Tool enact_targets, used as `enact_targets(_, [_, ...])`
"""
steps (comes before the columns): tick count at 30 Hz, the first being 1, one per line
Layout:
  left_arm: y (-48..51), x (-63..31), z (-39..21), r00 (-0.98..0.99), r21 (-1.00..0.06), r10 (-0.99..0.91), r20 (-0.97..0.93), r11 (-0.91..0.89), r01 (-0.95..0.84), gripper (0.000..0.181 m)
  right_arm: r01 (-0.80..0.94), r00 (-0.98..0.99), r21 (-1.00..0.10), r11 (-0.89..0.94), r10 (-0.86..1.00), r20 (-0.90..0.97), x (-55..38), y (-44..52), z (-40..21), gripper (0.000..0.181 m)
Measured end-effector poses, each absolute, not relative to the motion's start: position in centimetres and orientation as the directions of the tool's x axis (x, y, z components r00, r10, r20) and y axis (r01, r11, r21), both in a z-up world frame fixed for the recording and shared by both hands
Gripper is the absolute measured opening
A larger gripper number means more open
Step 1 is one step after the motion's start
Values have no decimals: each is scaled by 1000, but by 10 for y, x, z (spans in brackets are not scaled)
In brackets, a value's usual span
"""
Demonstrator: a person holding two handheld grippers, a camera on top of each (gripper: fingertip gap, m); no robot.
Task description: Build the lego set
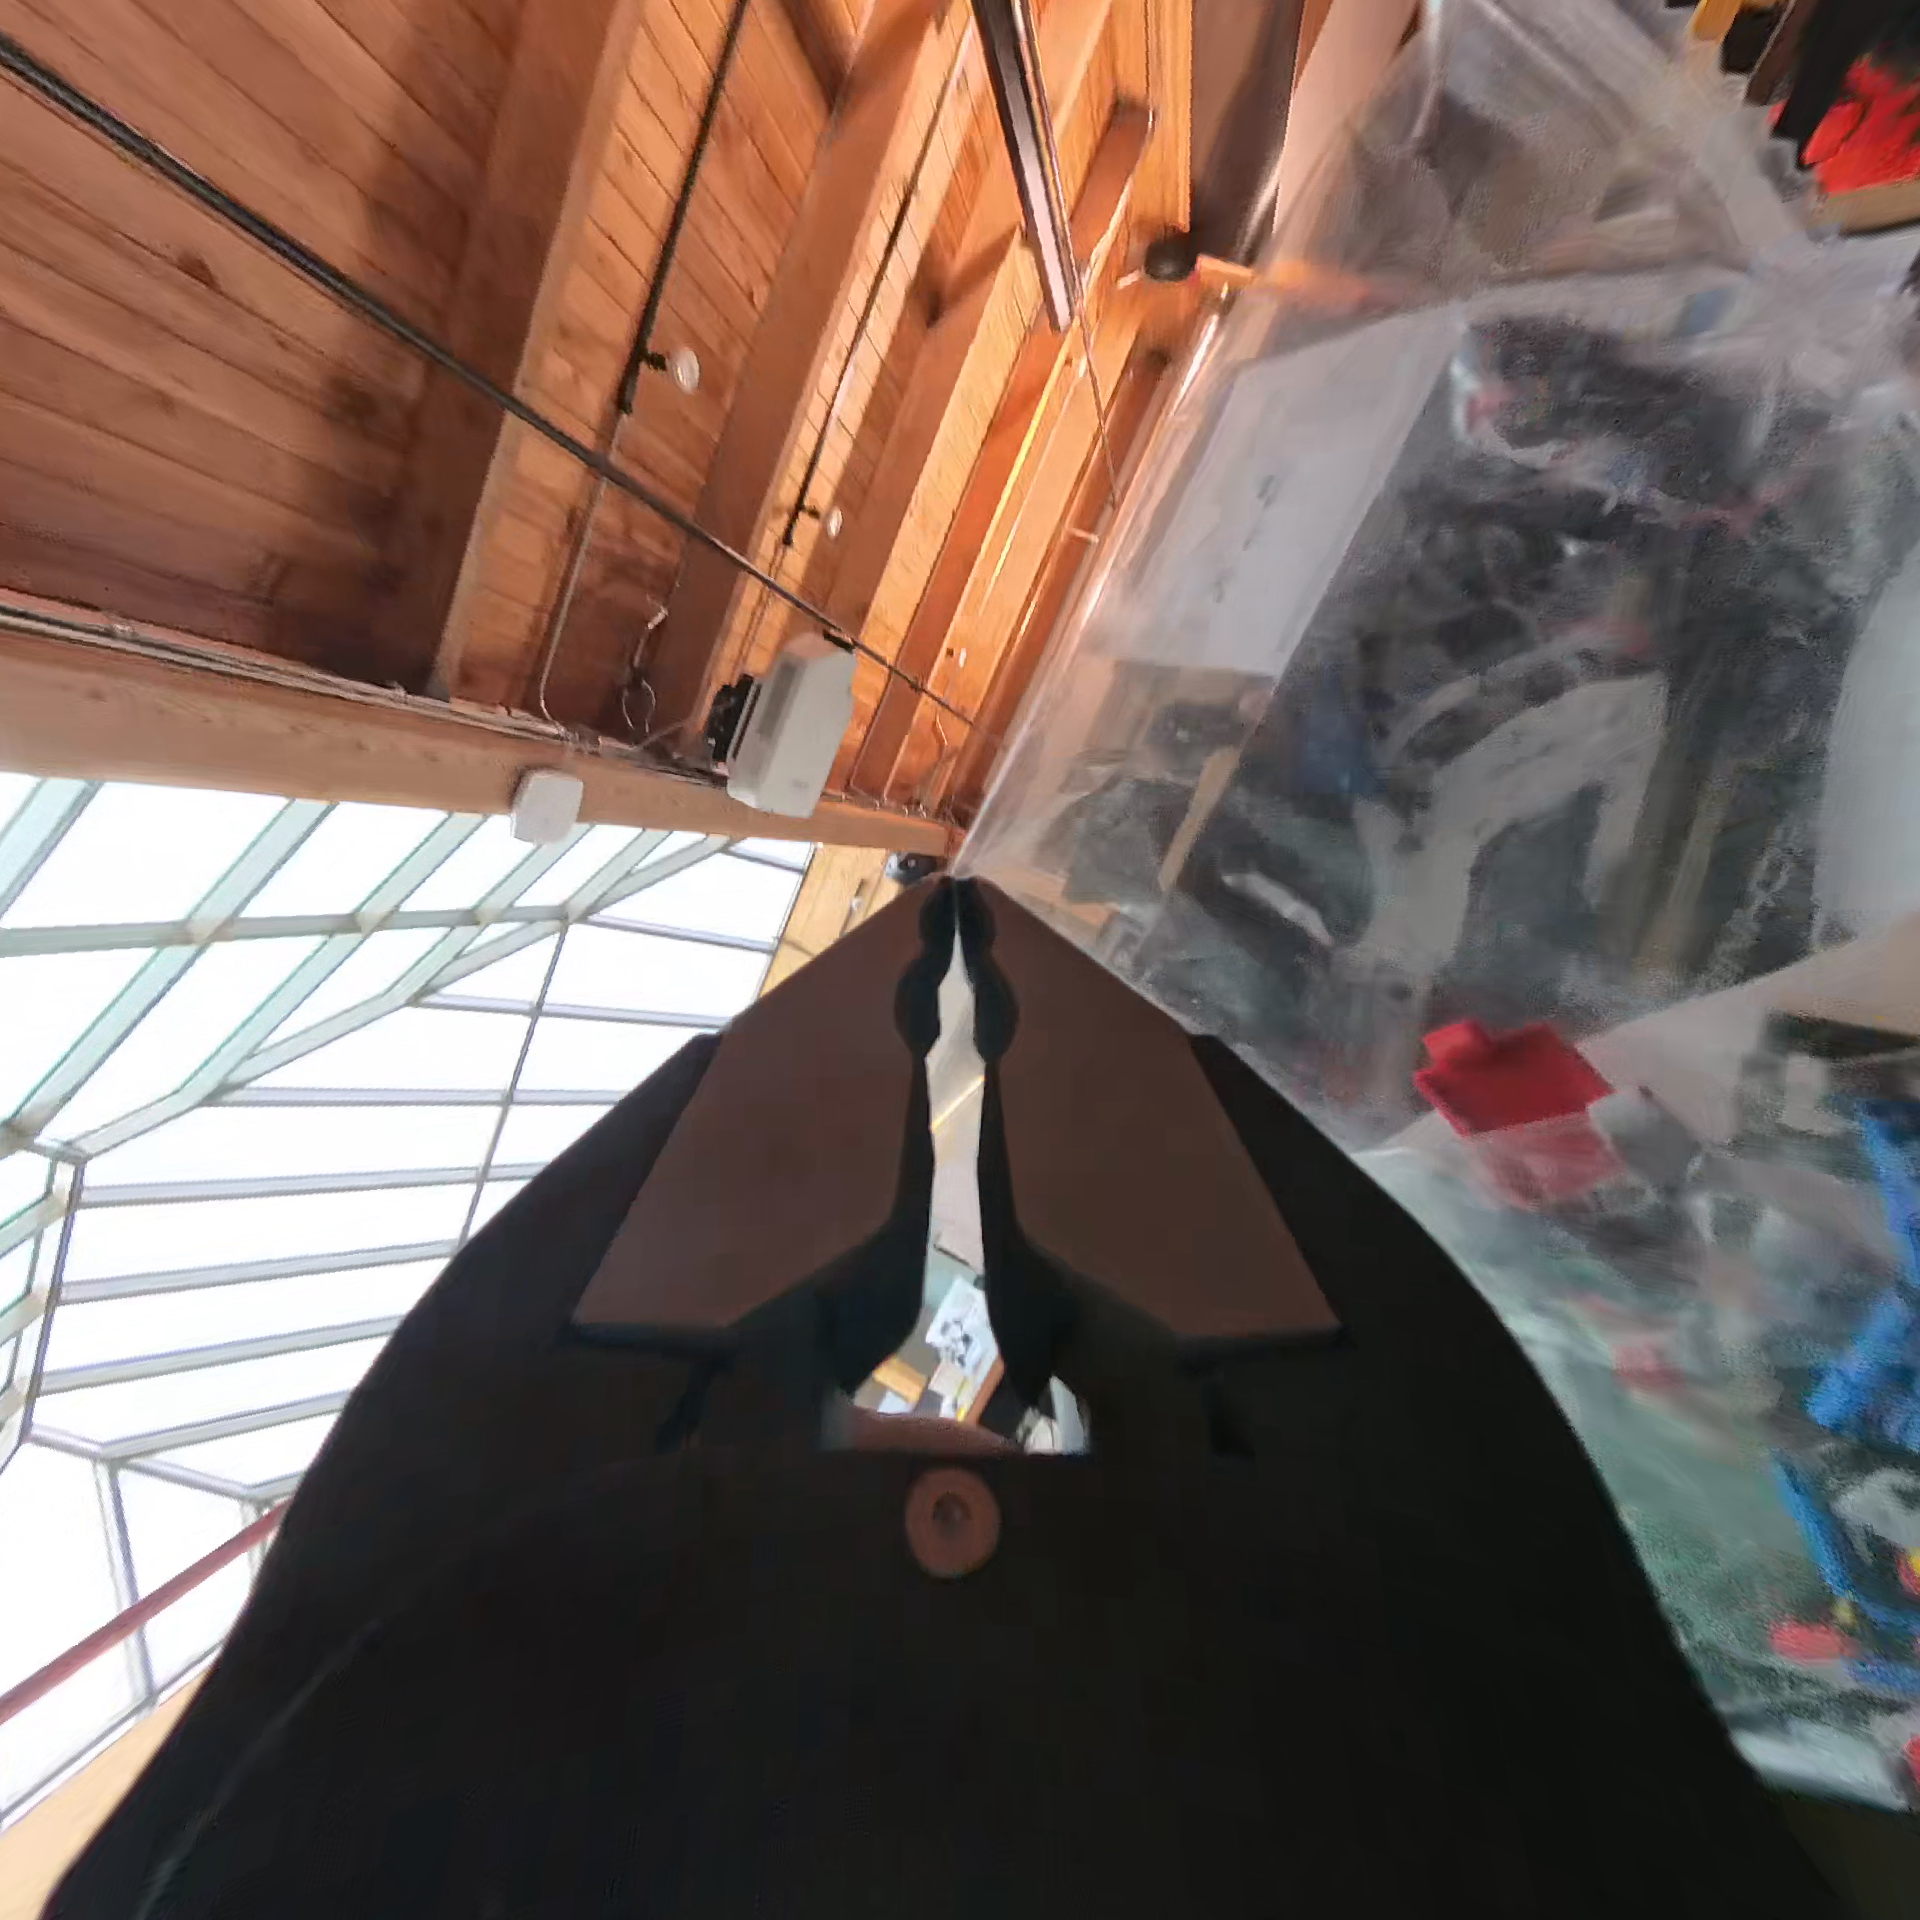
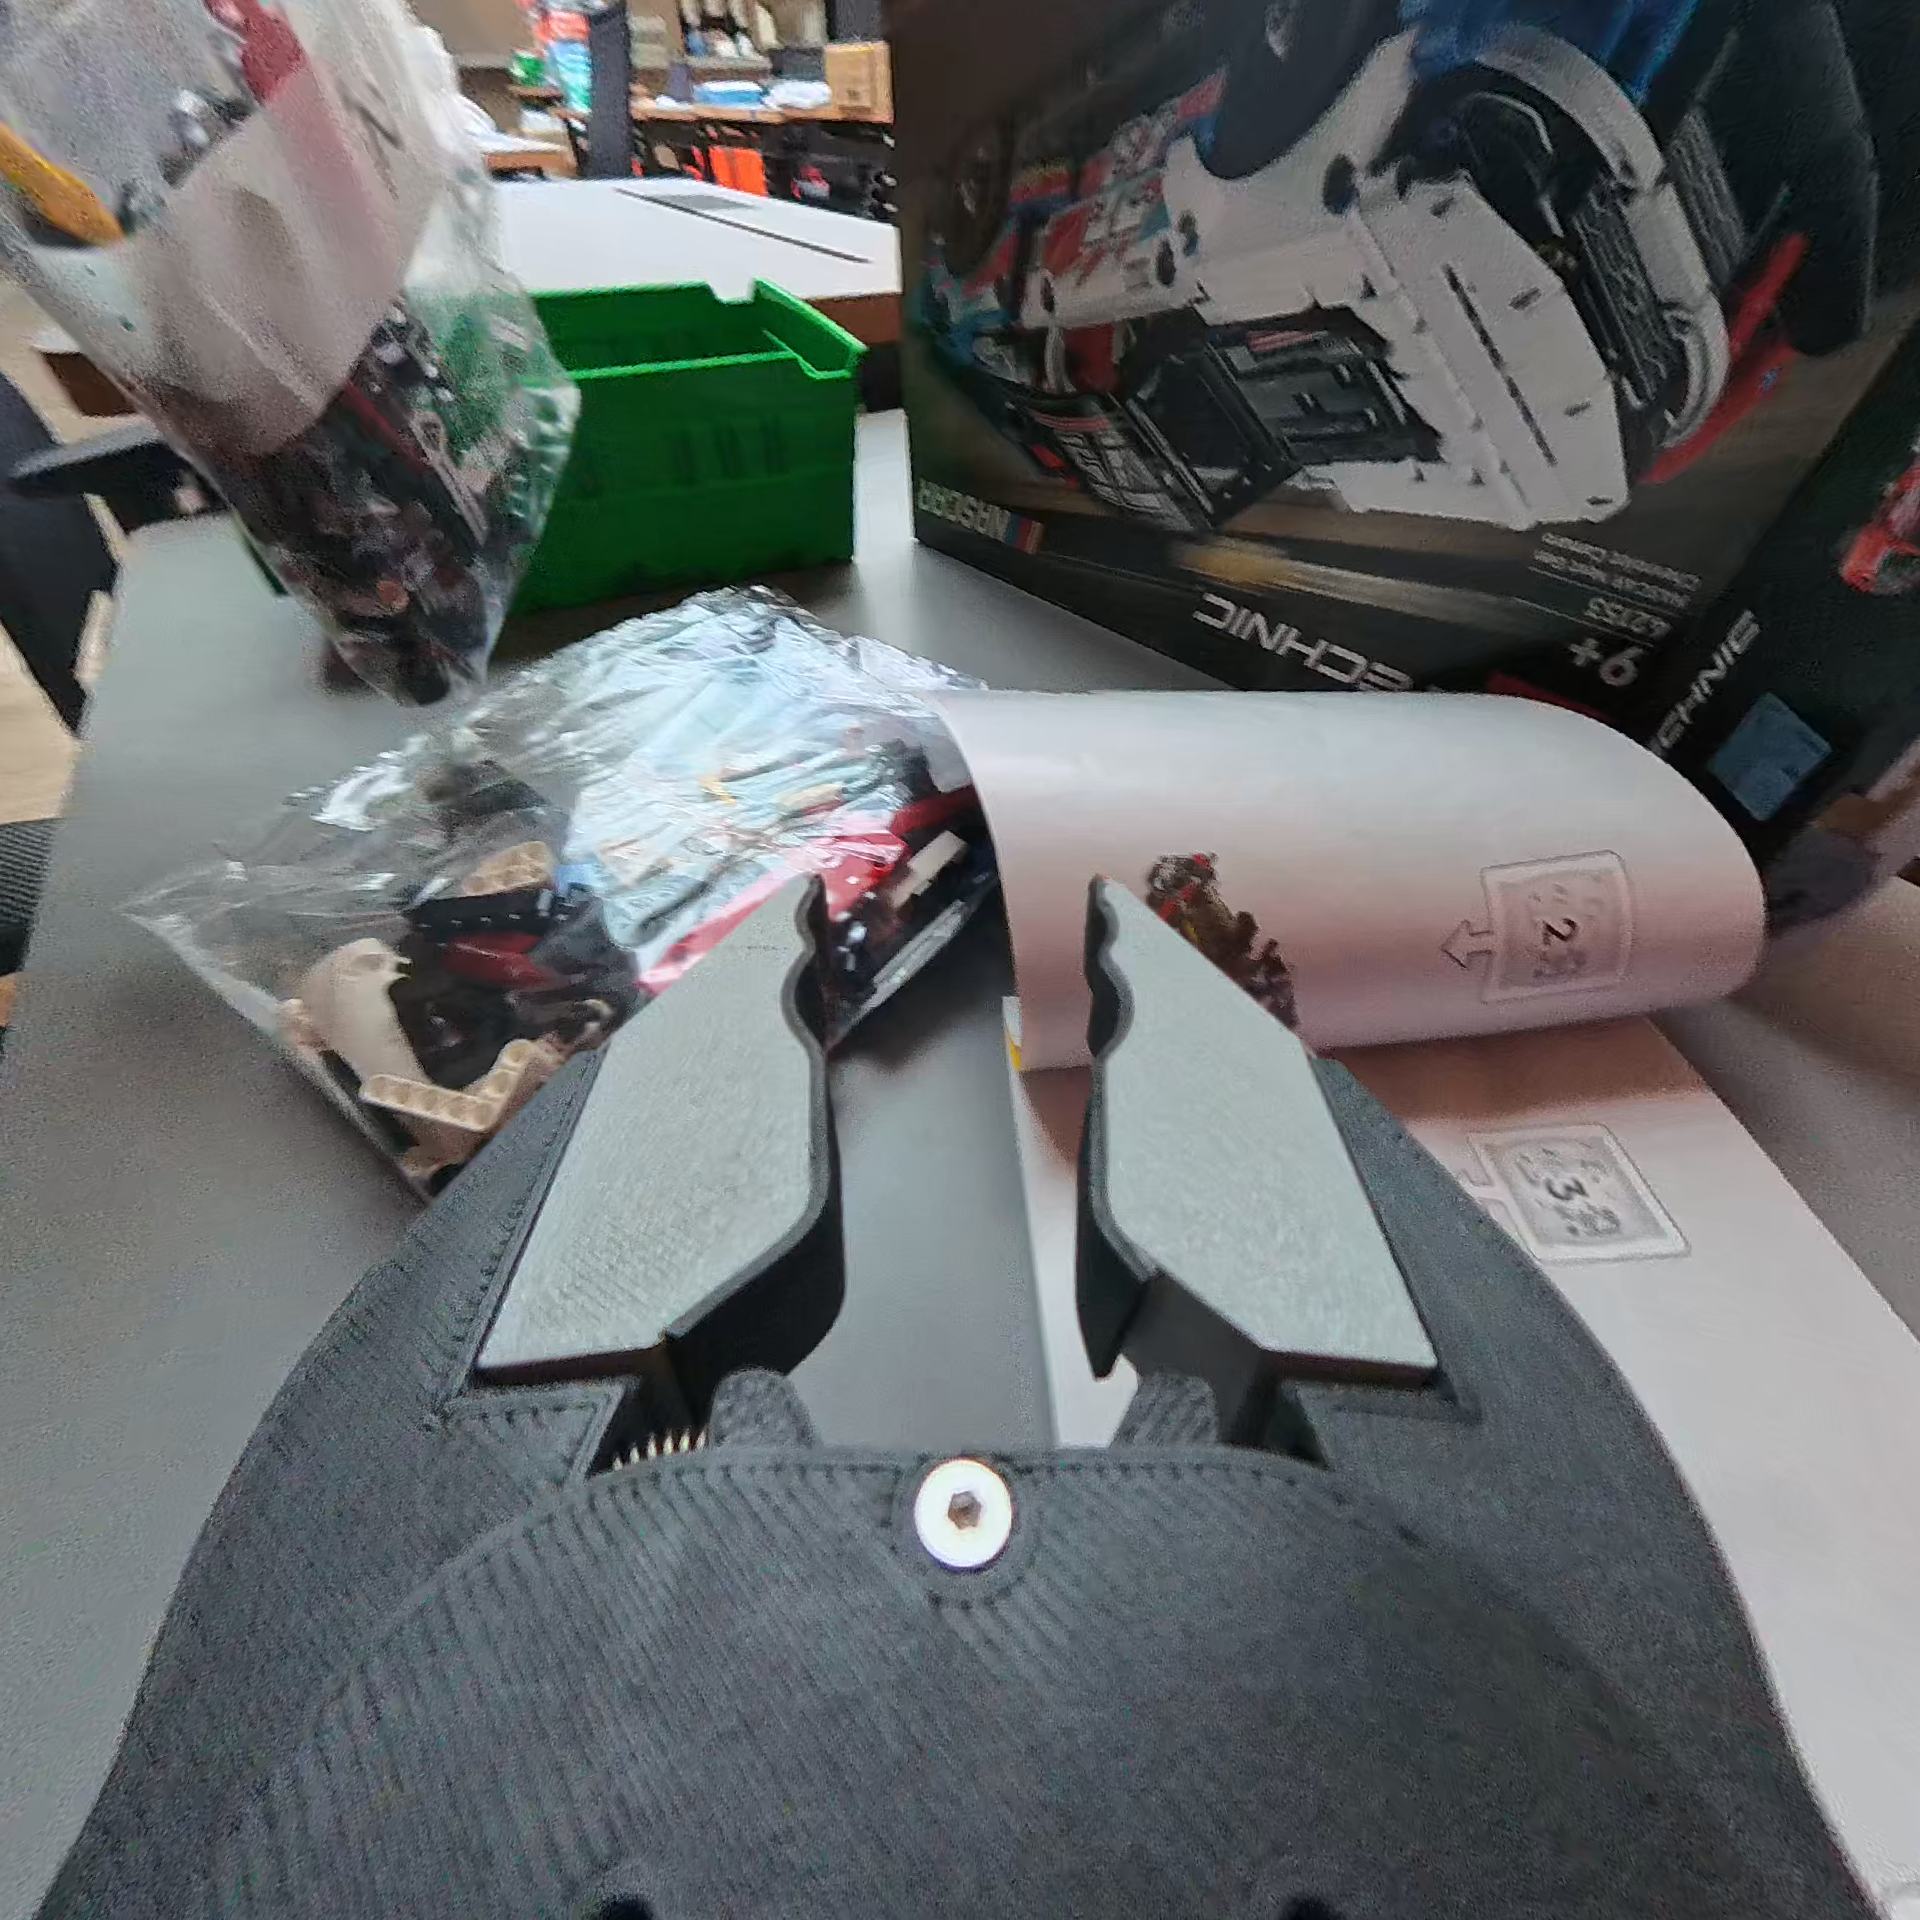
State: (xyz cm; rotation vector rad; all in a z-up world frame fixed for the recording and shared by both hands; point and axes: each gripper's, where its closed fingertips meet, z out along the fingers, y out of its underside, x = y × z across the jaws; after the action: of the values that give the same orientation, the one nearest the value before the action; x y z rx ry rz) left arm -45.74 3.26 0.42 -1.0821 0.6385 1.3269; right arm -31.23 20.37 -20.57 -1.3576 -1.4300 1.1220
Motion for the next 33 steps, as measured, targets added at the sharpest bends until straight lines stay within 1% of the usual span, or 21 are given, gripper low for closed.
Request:
enact_targets(3, [32, -434, 8, 231, -253, 430, -873, 6, -967, 0, 180, -151, -984, -6, 988, -33, -312, 186, -194, 47])
enact_targets(5, [32, -423, 13, 308, -302, 414, -857, 82, -950, 0, 155, -226, -987, -33, 972, -68, -311, 175, -189, 48])
enact_targets(7, [30, -404, 19, 371, -318, 382, -846, 197, -927, 0, 148, -321, -985, -86, 938, -130, -309, 161, -185, 49])
enact_targets(10, [26, -378, 30, 442, -338, 338, -831, 323, -884, 0, 160, -453, -970, -185, 859, -239, -305, 142, -179, 51])
enact_targets(13, [25, -349, 32, 507, -373, 241, -828, 440, -817, 0, 228, -557, -926, -301, 740, -377, -302, 124, -177, 67])
enact_targets(16, [25, -324, 30, 516, -372, 171, -839, 510, -776, 0, 314, -637, -856, -410, 578, -511, -300, 106, -172, 83])
enact_targets(18, [24, -309, 32, 512, -364, 144, -847, 545, -755, 0, 368, -661, -818, -441, 494, -564, -299, 95, -171, 89])
enact_targets(21, [16, -290, 41, 534, -366, 116, -838, 606, -706, 0, 433, -665, -787, -438, 433, -608, -301, 82, -177, 98])
enact_targets(23, [12, -283, 46, 559, -379, 96, -824, 639, -669, 0, 469, -684, -762, -446, 362, -633, -299, 73, -174, 97])
enact_targets(26, [16, -285, 40, 561, -388, 99, -822, 624, -679, 0, 467, -763, -746, -475, 211, -612, -285, 62, -153, 76])
enact_targets(28, [18, -297, 34, 599, -435, 94, -795, 599, -672, 0, 462, -760, -761, -455, 240, -605, -285, 62, -155, 61])
enact_targets(30, [15, -314, 28, 628, -471, 102, -771, 572, -671, 0, 411, -766, -788, -459, 296, -571, -285, 69, -153, 49])
enact_targets(31, [12, -324, 26, 642, -486, 116, -758, 556, -674, 0, 383, -768, -786, -485, 307, -563, -285, 75, -148, 54])
enact_targets(32, [9, -331, 24, 660, -509, 112, -743, 545, -666, 0, 360, -762, -775, -520, 316, -565, -286, 82, -144, 62])
enact_targets(33, [6, -335, 20, 674, -536, 84, -734, 538, -651, 0, 337, -755, -761, -555, 324, -570, -288, 90, -140, 55])
